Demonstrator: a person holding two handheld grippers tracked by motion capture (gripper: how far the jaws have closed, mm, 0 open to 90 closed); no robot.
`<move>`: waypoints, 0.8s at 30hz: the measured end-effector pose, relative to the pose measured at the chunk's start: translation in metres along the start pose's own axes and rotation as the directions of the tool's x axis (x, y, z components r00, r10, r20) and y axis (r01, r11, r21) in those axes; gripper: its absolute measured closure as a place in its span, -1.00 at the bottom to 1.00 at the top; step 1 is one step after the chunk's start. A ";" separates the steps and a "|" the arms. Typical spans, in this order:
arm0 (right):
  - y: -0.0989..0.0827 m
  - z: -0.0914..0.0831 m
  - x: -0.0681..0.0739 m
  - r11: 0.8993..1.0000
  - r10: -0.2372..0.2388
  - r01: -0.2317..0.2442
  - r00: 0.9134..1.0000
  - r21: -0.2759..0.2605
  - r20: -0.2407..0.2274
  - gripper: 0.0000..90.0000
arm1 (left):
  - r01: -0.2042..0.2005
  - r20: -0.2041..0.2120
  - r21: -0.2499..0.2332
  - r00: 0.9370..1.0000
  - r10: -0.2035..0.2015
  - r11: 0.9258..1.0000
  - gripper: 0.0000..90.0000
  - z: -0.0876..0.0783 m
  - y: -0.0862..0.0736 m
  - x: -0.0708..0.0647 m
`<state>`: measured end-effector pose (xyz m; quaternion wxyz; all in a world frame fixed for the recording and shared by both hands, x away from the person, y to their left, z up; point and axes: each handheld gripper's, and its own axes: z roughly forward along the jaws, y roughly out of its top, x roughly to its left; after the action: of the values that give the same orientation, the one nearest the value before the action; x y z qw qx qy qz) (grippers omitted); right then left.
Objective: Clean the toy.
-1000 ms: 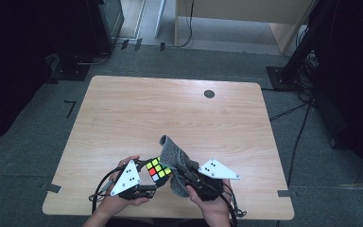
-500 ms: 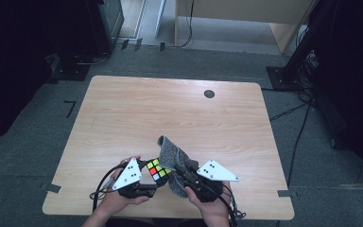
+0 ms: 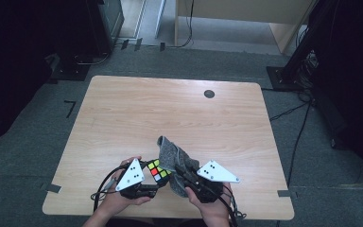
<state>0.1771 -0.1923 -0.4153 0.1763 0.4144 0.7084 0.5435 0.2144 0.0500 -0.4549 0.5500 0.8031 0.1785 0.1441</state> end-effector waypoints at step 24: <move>-0.004 0.003 -0.006 0.999 0.036 -0.036 0.999 0.000 -0.039 0.68 | -0.022 0.000 0.003 1.000 0.022 1.000 -0.25 -0.002 -0.002 0.001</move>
<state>0.1814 -0.1955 -0.4216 0.1527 0.4162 0.7040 0.5549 0.2144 0.0522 -0.4559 0.5473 0.8058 0.1696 0.1497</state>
